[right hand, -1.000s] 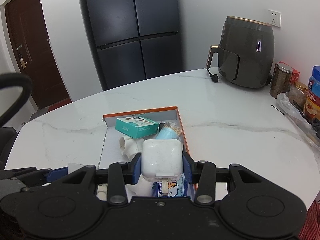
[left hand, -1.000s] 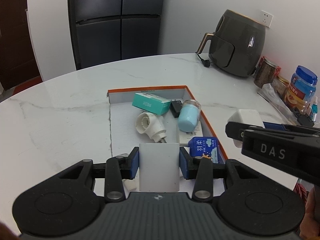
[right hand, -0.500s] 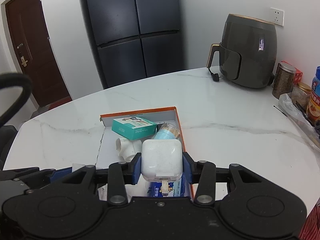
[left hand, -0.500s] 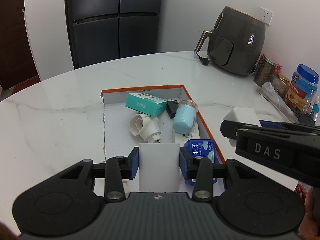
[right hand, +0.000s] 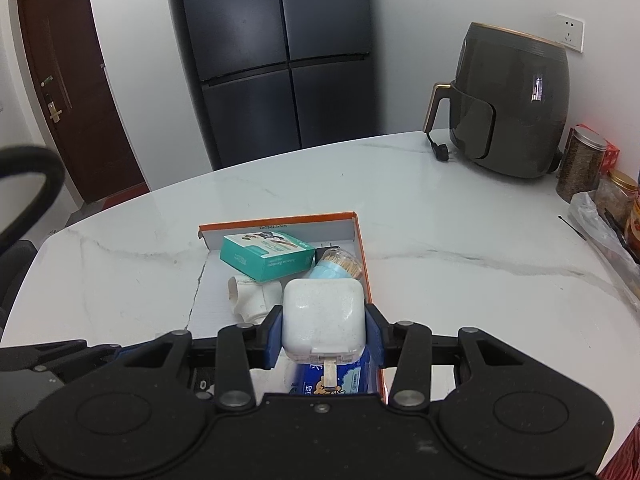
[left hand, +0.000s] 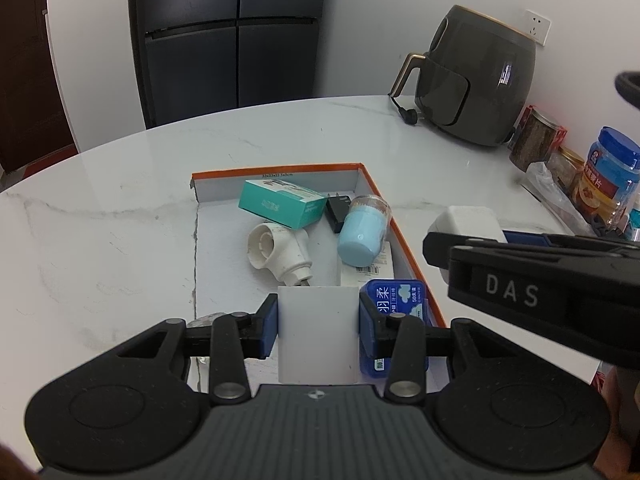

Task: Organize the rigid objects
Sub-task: 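Lower white charger with left tool while right tool lowers white adapter into box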

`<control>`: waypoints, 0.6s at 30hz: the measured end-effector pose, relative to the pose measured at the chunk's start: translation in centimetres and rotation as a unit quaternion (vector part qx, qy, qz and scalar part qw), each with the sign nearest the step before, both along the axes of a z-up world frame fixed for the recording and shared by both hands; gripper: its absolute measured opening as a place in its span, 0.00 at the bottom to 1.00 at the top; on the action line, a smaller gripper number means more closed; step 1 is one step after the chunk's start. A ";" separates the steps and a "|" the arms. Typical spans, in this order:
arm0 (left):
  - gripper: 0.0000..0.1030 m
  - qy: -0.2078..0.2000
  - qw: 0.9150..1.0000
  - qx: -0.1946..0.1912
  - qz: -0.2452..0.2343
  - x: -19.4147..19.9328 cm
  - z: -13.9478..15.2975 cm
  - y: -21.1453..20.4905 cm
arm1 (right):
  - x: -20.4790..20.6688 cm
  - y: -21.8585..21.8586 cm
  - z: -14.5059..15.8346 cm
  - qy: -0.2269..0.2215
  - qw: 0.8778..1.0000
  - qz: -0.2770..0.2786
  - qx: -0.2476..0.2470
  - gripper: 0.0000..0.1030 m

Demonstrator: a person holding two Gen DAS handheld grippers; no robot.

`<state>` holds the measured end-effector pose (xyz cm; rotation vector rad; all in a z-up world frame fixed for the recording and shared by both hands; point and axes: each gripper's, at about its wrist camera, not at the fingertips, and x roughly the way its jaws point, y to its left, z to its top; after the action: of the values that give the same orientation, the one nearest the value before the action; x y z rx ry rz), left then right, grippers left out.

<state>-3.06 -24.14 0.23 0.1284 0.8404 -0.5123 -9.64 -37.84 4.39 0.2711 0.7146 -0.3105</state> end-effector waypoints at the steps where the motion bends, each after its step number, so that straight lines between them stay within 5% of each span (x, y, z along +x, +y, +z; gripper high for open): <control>1: 0.40 0.001 1.000 -0.001 0.001 0.1 -0.1 0.0 | 0.1 -0.1 -0.1 0.001 1.000 0.001 0.001 0.50; 18: 0.40 0.012 1.000 0.002 0.015 0.7 -0.9 -0.8 | 1.5 -0.8 -0.9 0.011 1.000 0.022 0.005 0.50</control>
<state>-2.38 -24.98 -0.65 0.1144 0.8658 -0.4847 -8.09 -38.61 3.45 0.2616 0.7423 -0.2686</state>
